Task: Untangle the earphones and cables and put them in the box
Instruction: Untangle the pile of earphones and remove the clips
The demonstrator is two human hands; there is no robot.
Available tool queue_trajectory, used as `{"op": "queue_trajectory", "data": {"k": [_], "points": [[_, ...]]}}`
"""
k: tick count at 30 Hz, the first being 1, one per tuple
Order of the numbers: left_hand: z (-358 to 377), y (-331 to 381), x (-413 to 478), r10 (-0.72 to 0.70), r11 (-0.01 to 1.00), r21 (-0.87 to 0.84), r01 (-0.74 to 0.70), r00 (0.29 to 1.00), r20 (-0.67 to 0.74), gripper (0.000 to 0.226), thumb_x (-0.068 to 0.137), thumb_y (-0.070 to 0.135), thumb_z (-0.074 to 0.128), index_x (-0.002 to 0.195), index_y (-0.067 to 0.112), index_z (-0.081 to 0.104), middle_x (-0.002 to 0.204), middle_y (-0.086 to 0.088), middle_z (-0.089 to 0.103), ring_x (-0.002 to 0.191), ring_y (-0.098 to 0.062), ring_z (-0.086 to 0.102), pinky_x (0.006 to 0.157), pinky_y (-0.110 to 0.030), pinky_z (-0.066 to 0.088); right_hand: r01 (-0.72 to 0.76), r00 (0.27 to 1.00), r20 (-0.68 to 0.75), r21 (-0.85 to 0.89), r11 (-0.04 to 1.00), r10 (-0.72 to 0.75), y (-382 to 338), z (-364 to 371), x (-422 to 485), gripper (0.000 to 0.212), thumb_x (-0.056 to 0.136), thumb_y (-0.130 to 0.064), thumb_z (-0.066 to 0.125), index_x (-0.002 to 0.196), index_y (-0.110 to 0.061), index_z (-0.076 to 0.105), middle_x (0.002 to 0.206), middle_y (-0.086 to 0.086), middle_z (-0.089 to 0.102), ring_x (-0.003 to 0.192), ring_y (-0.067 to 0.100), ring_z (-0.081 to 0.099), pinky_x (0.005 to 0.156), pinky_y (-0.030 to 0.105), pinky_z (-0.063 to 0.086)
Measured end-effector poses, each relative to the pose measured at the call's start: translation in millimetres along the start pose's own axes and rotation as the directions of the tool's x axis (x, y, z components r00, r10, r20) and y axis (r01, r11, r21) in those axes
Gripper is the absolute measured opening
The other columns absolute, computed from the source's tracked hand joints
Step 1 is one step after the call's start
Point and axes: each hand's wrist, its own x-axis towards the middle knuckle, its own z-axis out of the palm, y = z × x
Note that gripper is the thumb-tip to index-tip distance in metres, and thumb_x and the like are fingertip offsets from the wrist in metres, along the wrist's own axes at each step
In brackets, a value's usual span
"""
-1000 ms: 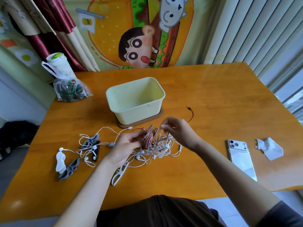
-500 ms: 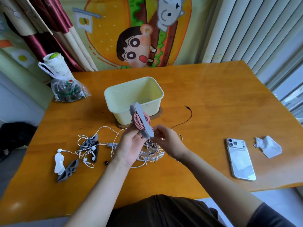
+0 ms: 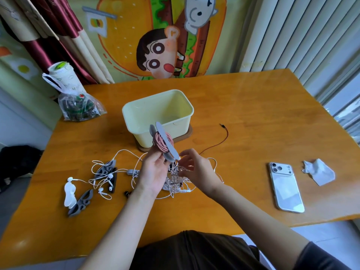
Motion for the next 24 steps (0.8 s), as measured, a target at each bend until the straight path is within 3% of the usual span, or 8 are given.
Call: {"op": "queue_trajectory", "data": {"k": [2,5,11,16,20,23,24], "points": [[2.2,-0.1,-1.2,-0.012,0.998,0.066,0.009,0.999,0.042,0.025,0.084,0.016,0.047,0.098,0.02,0.068,0.1,-0.002,0.067,0.096,-0.018,0.058,0.086,-0.037,0.046,-0.006,1.0,0.01,0.012,1.0,0.005,1.7,1.2,-2.2,0.045,0.072,0.001,0.076,0.109,-0.01,0.054,0.091,-0.001,0.064,0.086,0.014,0.063,0.082,0.022,0.052],[4.8,0.7,-4.5,-0.038,0.997,0.069,0.033,0.996,0.076,0.025,0.077,0.016,0.05,0.066,0.021,0.072,0.09,0.0,0.068,0.098,-0.018,0.057,0.09,-0.044,0.044,0.002,0.998,-0.059,-0.02,1.0,-0.003,6.3,0.1,-3.5,0.035,0.074,0.0,0.074,0.1,-0.017,0.057,0.089,0.0,0.069,0.084,0.014,0.065,0.08,0.03,0.053],[0.5,0.8,-0.9,-0.046,0.999,-0.006,0.046,0.998,-0.042,0.025,0.095,0.01,0.039,0.096,0.018,0.063,0.086,0.0,0.071,0.089,-0.016,0.059,0.083,-0.038,0.042,0.019,0.986,-0.159,-0.242,0.97,-0.059,6.3,-4.1,-3.0,0.018,0.076,-0.018,0.077,0.09,-0.014,0.067,0.091,-0.001,0.066,0.083,0.014,0.06,0.071,0.027,0.049],[-10.5,20.9,8.6,-0.001,0.982,-0.188,-0.024,0.991,-0.131,0.024,0.091,0.014,0.044,0.109,0.018,0.058,0.1,-0.002,0.065,0.087,-0.013,0.058,0.074,-0.029,0.044,-0.056,0.988,-0.151,-0.271,0.961,0.015,29.1,-17.8,-4.9,0.006,0.08,-0.007,0.07,0.084,-0.01,0.066,0.084,-0.001,0.058,0.075,0.018,0.056,0.069,0.03,0.048],[-16.2,31.1,11.7,0.017,0.967,-0.247,-0.056,0.988,-0.156,0.022,0.084,0.015,0.05,0.102,0.014,0.063,0.096,-0.004,0.063,0.081,-0.012,0.053,0.069,-0.025,0.041,-0.203,0.967,-0.21,-0.315,0.927,0.141,62.1,-37.4,-2.0,0.012,0.08,0.002,0.064,0.078,-0.01,0.062,0.085,0.003,0.056,0.074,0.023,0.055,0.068,0.033,0.045],[-9.9,35.6,11.1,0.018,0.955,-0.289,-0.062,0.988,-0.153,0.022,0.077,0.014,0.053,0.083,0.011,0.074,0.085,-0.004,0.065,0.076,-0.012,0.051,0.068,-0.024,0.039,-0.334,0.935,-0.242,-0.347,0.876,0.261,82.8,-51.3,-4.9,0.028,0.078,0.006,0.059,0.067,-0.019,0.052,0.081,0.004,0.056,0.077,0.028,0.056,0.064,0.03,0.039],[-7.6,35.9,10.4,0.017,0.955,-0.29,-0.059,0.989,-0.146,0.022,0.077,0.014,0.053,0.086,0.011,0.073,0.083,-0.004,0.066,0.076,-0.012,0.051,0.069,-0.024,0.038,-0.365,0.927,-0.229,-0.374,0.852,0.296,86.3,-53.7,-6.0,0.029,0.079,0.006,0.055,0.068,-0.021,0.054,0.084,0.007,0.058,0.081,0.031,0.058,0.065,0.031,0.04]]}}
